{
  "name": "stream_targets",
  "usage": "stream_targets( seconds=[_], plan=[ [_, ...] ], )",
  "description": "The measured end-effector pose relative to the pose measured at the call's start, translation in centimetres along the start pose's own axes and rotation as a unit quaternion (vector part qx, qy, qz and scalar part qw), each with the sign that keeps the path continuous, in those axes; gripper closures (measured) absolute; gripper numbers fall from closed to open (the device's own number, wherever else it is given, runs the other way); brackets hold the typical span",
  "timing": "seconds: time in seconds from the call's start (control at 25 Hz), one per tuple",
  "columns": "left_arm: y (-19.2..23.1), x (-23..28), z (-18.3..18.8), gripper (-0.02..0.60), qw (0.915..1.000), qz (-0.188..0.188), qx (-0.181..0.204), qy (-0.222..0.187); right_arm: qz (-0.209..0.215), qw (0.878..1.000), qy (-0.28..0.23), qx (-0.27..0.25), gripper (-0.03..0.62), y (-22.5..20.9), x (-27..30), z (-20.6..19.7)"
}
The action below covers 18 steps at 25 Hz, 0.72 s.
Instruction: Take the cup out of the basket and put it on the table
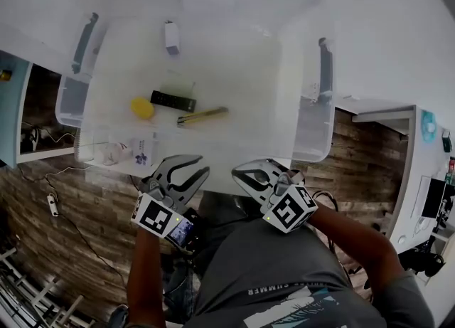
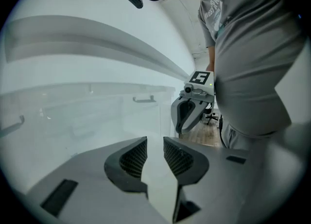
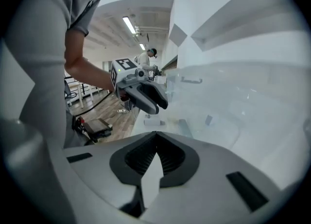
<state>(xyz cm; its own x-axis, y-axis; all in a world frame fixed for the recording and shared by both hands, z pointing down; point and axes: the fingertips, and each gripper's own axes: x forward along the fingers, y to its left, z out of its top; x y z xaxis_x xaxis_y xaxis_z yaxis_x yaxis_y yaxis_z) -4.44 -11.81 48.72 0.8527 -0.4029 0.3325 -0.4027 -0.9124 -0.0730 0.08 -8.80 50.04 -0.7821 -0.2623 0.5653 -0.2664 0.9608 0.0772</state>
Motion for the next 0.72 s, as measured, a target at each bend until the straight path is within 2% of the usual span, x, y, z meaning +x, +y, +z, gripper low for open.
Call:
stream_targets(
  seconds=[0.12, 0.28, 0.36, 0.56, 0.72],
  plan=[
    [-0.4, -1.2, 3.1, 0.471, 0.9997, 0.012, 0.021, -0.012, 0.013, 0.999, -0.046, 0.001, 0.582, 0.4, -2.0, 4.1],
    [-1.2, -2.8, 6.8, 0.475, 0.9983, 0.020, 0.055, -0.003, 0.009, 0.995, -0.102, -0.009, 0.582, 0.6, -5.0, 9.4],
    [-1.8, -3.4, 8.9, 0.498, 0.9972, 0.030, 0.067, -0.012, 0.005, 0.992, -0.125, -0.017, 0.582, 0.8, -6.7, 11.7],
    [-3.8, -4.7, 13.1, 0.572, 0.9937, 0.047, 0.098, -0.029, -0.011, 0.986, -0.158, -0.050, 0.583, 2.1, -10.2, 15.7],
    [-5.7, -5.4, 15.6, 0.573, 0.9909, 0.053, 0.118, -0.037, -0.031, 0.984, -0.165, -0.061, 0.583, 3.0, -12.3, 17.0]
  ],
)
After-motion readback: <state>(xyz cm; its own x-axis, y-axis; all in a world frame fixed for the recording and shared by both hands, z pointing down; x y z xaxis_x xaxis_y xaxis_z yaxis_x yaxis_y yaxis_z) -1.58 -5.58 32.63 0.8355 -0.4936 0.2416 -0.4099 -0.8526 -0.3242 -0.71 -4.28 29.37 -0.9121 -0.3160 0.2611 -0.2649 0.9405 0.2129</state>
